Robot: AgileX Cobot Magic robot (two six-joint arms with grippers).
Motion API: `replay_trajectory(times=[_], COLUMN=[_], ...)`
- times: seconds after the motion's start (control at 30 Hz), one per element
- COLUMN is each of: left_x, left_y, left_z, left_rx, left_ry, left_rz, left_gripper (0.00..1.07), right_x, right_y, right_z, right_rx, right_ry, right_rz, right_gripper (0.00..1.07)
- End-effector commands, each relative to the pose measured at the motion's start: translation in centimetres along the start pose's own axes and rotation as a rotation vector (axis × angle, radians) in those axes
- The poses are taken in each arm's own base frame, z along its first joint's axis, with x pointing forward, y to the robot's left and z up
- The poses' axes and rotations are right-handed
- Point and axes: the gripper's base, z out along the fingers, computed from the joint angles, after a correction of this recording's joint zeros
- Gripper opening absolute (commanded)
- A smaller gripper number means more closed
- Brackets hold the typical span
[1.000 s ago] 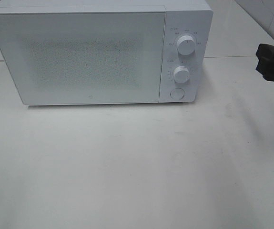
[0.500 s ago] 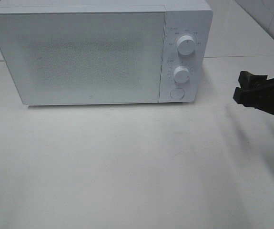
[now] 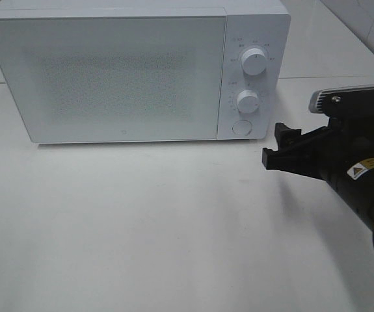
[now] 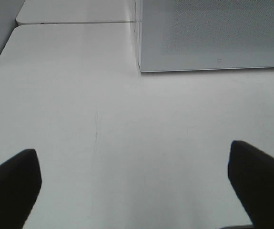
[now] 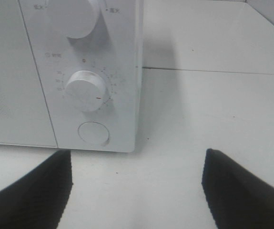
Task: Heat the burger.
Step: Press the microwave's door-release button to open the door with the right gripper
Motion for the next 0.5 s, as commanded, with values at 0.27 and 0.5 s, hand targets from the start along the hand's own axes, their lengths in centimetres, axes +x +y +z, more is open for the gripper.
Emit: replay_trajectory(times=[0.27, 0.5], left_x=[0.2, 0.2], left_y=[0.0, 0.0], left_z=[-0.2, -0.2], left_rx=[-0.003, -0.003], left_ry=[-0.021, -0.021], left_rz=[0.0, 0.001], left_gripper=[1.0, 1.0], right_x=[0.3, 1.0], right_y=[3.3, 5.3], right_z=[1.1, 1.7], right_rx=[0.001, -0.005], right_ry=[0.01, 0.029], right_rz=[-0.015, -0.033], right_gripper=[0.76, 0.76])
